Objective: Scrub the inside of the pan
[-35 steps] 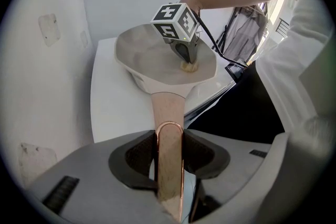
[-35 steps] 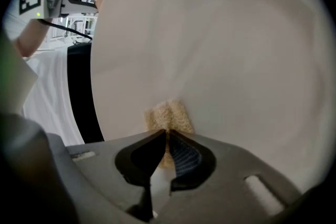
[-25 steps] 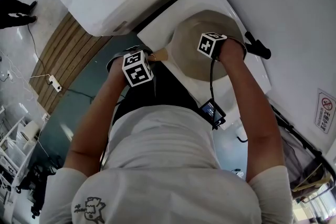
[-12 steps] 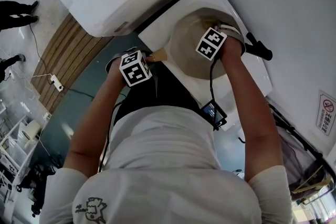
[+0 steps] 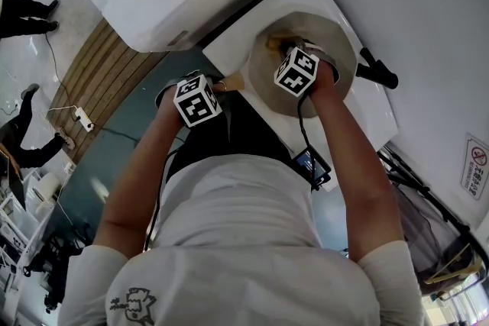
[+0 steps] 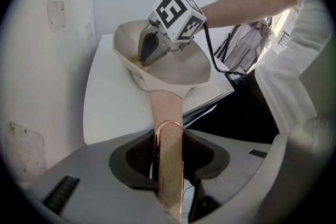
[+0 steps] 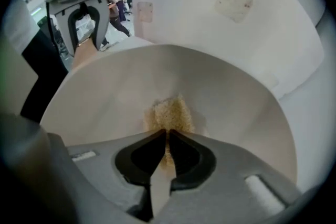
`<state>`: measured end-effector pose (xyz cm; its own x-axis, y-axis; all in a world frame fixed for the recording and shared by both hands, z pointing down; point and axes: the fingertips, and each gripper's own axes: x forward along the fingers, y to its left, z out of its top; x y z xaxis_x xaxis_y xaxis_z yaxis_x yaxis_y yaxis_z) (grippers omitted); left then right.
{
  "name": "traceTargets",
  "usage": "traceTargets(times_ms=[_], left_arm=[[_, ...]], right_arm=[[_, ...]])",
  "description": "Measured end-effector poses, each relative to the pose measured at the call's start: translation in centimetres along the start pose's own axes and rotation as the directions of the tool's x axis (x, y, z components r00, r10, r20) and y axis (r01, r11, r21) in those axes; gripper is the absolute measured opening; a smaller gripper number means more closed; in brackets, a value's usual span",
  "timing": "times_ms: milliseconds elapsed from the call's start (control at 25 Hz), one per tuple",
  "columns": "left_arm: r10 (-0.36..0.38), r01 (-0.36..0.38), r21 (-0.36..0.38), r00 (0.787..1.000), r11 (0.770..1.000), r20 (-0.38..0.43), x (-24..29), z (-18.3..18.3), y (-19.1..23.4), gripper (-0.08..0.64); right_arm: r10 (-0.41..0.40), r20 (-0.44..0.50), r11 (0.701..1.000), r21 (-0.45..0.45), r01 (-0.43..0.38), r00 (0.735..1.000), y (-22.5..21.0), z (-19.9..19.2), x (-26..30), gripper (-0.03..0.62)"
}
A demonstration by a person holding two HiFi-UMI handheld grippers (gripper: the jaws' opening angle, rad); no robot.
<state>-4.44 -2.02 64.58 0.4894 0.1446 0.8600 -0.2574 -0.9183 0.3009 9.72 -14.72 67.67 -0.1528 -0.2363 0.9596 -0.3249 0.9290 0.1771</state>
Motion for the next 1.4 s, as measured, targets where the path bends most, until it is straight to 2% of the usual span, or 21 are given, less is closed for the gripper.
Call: traceTargets(times_ms=[200, 360, 560, 760, 920, 1040, 1240, 1400], left_arm=[[-0.011, 0.011, -0.011, 1.000, 1.000, 0.007, 0.1, -0.1, -0.3, 0.149], [-0.021, 0.021, -0.017, 1.000, 1.000, 0.003, 0.1, -0.1, -0.5, 0.149], [-0.036, 0.036, -0.026, 0.999, 0.999, -0.001, 0.0, -0.1, -0.8, 0.149], [-0.050, 0.050, -0.030, 0.999, 0.998, -0.005, 0.0, -0.1, -1.0, 0.149], [-0.064, 0.063, -0.030, 0.998, 0.998, -0.010, 0.1, -0.1, -1.1, 0.149], [-0.072, 0.072, -0.029, 0.997, 0.997, -0.011, 0.1, -0.1, -1.2, 0.149], [-0.079, 0.079, -0.031, 0.997, 0.996, -0.015, 0.2, -0.2, -1.4, 0.148], [-0.080, 0.079, -0.028, 0.997, 0.996, -0.018, 0.2, -0.2, -1.3, 0.147]], right_arm=[[0.110, 0.037, 0.994, -0.033, -0.109, 0.993, 4.3, 0.1, -0.2, 0.026], [0.198, 0.026, 0.980, -0.029, -0.197, 0.980, 7.2, -0.9, -0.6, 0.025], [0.300, -0.046, 0.953, -0.031, -0.302, 0.953, 10.2, -3.1, -1.2, 0.025], [0.350, -0.131, 0.936, 0.014, -0.352, 0.928, 11.1, -6.0, -1.9, 0.025], [0.350, -0.229, 0.937, 0.061, -0.345, 0.909, 10.3, -8.7, -2.8, 0.025], [0.321, -0.312, 0.947, 0.096, -0.307, 0.894, 8.4, -10.5, -3.7, 0.026], [0.232, -0.340, 0.972, 0.106, -0.208, 0.911, 4.5, -12.6, -2.7, 0.026], [0.101, -0.365, 0.994, 0.072, -0.080, 0.925, 0.3, -12.3, -2.5, 0.026]])
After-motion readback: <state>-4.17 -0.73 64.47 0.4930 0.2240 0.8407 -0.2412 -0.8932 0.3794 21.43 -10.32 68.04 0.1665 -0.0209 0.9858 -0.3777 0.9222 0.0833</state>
